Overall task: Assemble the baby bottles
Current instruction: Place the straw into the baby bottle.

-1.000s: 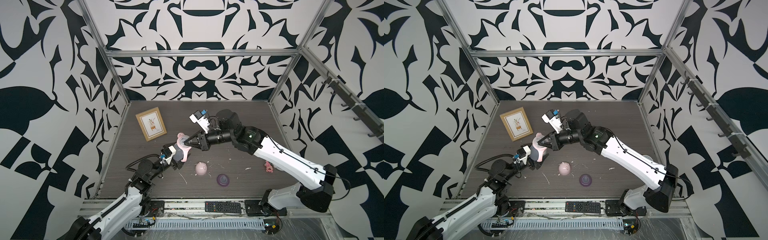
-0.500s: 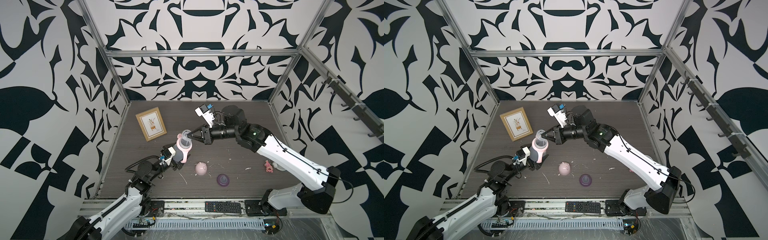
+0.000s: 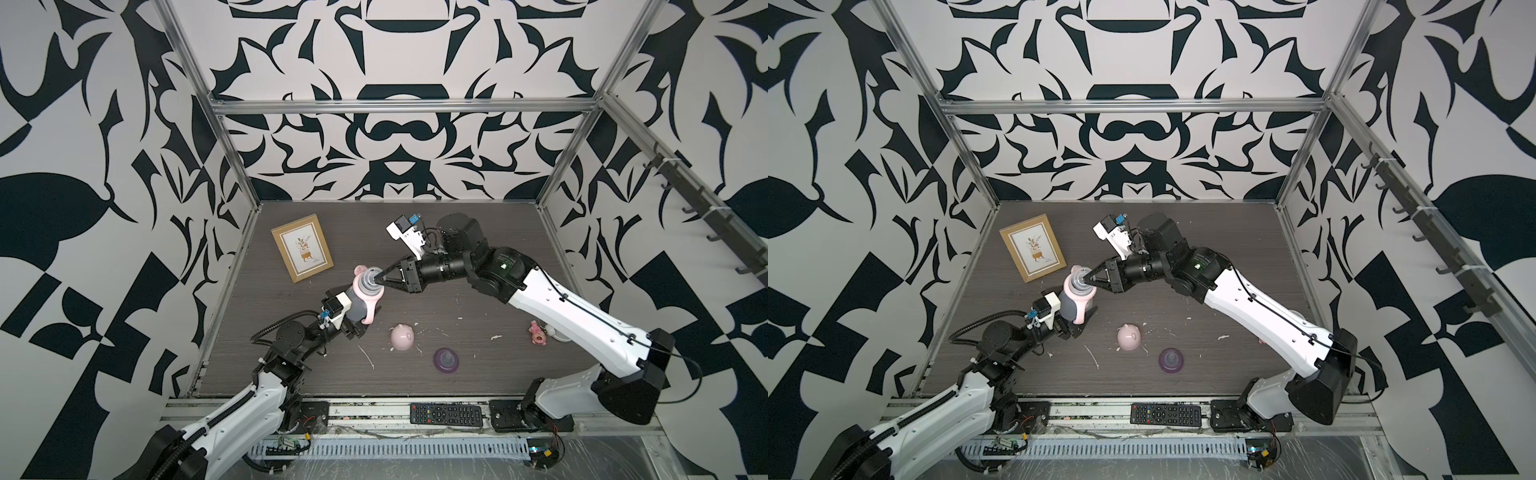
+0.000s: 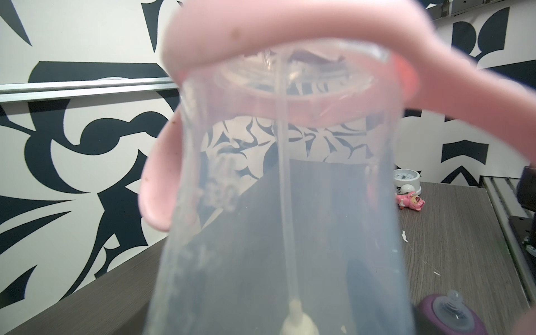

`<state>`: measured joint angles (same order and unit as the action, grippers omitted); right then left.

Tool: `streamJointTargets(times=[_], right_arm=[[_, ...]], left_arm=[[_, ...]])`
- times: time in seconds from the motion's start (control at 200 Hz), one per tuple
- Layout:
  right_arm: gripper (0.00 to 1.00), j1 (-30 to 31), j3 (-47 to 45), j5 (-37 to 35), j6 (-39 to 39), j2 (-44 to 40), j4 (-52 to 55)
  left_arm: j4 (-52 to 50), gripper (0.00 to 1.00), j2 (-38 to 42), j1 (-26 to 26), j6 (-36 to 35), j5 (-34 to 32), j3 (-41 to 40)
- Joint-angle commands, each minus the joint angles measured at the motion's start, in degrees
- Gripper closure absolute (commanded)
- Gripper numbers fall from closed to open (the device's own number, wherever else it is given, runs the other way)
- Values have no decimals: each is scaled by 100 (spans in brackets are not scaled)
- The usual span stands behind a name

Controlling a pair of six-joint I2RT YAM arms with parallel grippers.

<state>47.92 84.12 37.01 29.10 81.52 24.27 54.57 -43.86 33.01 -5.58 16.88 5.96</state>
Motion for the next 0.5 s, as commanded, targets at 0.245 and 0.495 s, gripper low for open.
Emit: streamJointTargets(times=[0.245, 0.495], right_arm=[[52, 401, 1298, -1267, -1079, 386, 1648], [49, 444, 1875, -2038, -1441, 505, 2221]], left_arm=[[902, 82, -344, 6, 96, -35, -66], [1021, 82, -447, 9, 101, -42, -111]])
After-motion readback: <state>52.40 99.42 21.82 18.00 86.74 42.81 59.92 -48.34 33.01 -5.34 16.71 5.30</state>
